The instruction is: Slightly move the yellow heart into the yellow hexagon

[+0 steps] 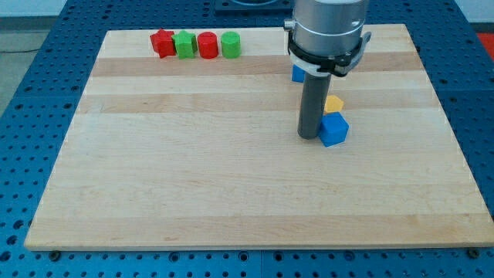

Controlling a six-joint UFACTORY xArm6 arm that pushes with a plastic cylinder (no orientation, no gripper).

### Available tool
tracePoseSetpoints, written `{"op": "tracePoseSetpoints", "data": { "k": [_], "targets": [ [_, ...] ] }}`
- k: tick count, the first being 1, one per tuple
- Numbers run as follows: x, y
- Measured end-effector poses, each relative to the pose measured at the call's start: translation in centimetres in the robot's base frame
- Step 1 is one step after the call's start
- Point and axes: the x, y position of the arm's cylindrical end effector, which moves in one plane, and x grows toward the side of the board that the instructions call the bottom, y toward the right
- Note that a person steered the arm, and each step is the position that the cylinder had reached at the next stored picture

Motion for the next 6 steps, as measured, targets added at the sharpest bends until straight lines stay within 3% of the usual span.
{"op": "tracePoseSetpoints", "data": {
  "k": [2, 4, 5, 6],
  "targets": [
    [-0.3, -1.6],
    [-6.4, -4.8],
    [-10.0, -4.2],
    [-10.6, -2.3]
  ]
}}
